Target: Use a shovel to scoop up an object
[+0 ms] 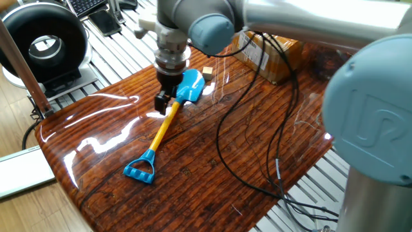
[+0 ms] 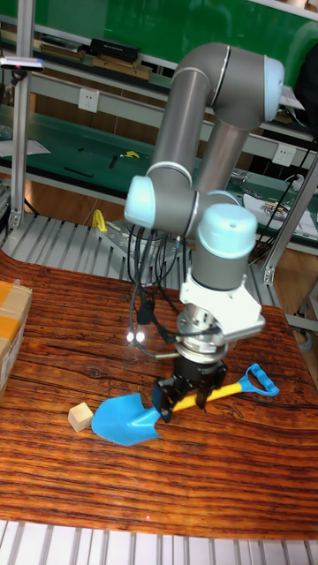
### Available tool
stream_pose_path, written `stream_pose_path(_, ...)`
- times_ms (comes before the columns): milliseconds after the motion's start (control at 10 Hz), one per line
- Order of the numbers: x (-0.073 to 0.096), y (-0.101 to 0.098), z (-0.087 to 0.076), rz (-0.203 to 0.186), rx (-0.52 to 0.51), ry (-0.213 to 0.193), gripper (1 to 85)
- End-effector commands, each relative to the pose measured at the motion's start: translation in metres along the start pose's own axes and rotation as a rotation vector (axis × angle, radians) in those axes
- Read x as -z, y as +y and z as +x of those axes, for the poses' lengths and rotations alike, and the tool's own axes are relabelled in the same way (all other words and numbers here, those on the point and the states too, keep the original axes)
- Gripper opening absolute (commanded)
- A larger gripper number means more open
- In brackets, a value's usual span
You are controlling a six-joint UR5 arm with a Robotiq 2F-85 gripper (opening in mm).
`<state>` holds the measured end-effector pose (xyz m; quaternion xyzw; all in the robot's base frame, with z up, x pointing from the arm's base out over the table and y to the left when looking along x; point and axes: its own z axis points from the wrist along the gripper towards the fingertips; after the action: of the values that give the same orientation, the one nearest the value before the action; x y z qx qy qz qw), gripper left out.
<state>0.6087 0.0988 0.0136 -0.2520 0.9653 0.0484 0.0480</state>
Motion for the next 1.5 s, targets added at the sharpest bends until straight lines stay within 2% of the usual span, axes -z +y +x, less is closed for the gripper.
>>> stream_pose_path(0,0.003,-0.001,0.007,-0.013,-0.007,-0.005,71.3)
stream_pose_path(100,0.000,0.001,0.000,-0.012,-0.004,-0.006,72.0)
stream_pose_path(200,0.000,0.003,-0.001,-0.017,-0.004,-0.009,73.3)
stream_pose_path(700,0.000,-0.004,0.007,0.009,0.032,0.024,73.3)
stream_pose_path(1000,0.001,-0.020,0.018,0.069,0.069,0.067,72.0)
stream_pose_path(1400,0.001,-0.019,0.017,0.066,0.067,0.063,71.3)
